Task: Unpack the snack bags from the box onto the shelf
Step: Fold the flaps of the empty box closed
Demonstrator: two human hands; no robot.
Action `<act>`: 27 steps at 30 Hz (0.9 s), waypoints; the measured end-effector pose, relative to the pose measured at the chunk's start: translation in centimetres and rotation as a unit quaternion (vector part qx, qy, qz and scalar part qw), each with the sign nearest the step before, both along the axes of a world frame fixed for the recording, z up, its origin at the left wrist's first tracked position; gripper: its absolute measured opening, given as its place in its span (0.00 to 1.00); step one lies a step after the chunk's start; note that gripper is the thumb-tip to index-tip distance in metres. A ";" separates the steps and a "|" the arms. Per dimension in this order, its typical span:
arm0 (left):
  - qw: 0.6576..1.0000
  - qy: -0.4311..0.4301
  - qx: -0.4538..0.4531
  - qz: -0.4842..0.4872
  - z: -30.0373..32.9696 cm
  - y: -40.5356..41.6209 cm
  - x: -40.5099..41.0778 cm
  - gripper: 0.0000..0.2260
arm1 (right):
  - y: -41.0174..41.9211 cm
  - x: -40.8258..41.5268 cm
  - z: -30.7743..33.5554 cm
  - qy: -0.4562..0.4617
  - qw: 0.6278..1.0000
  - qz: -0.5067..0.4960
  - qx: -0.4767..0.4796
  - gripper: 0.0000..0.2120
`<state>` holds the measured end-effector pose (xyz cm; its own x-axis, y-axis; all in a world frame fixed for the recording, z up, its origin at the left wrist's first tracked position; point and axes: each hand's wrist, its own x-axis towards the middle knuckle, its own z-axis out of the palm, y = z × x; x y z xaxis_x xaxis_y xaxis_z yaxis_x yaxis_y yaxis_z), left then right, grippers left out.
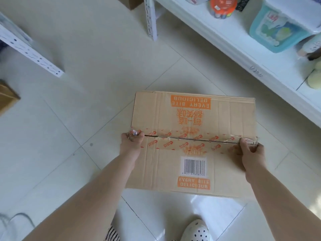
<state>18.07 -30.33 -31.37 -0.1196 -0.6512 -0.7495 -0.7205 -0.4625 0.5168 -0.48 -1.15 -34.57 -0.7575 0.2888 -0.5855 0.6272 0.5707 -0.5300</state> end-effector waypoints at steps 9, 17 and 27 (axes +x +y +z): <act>0.995 0.008 0.012 0.102 -0.2 -11.4 6.7 0.20 | -15.4 2.0 0.5 0.010 0.996 0.092 0.013 0.28; 0.979 0.017 0.006 0.202 0.0 -20.5 14.9 0.21 | -29.7 6.3 1.3 -0.002 0.981 0.194 0.025 0.27; 0.960 0.010 -0.002 0.281 0.0 -30.5 24.3 0.20 | -45.9 12.0 1.2 -0.014 0.948 0.310 0.070 0.34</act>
<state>42.33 -60.87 -31.40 0.2372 -0.6198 -0.7481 -0.3479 -0.7731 0.5303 11.50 -47.10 -33.42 -0.7925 -0.1298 -0.5959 0.1608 0.8980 -0.4095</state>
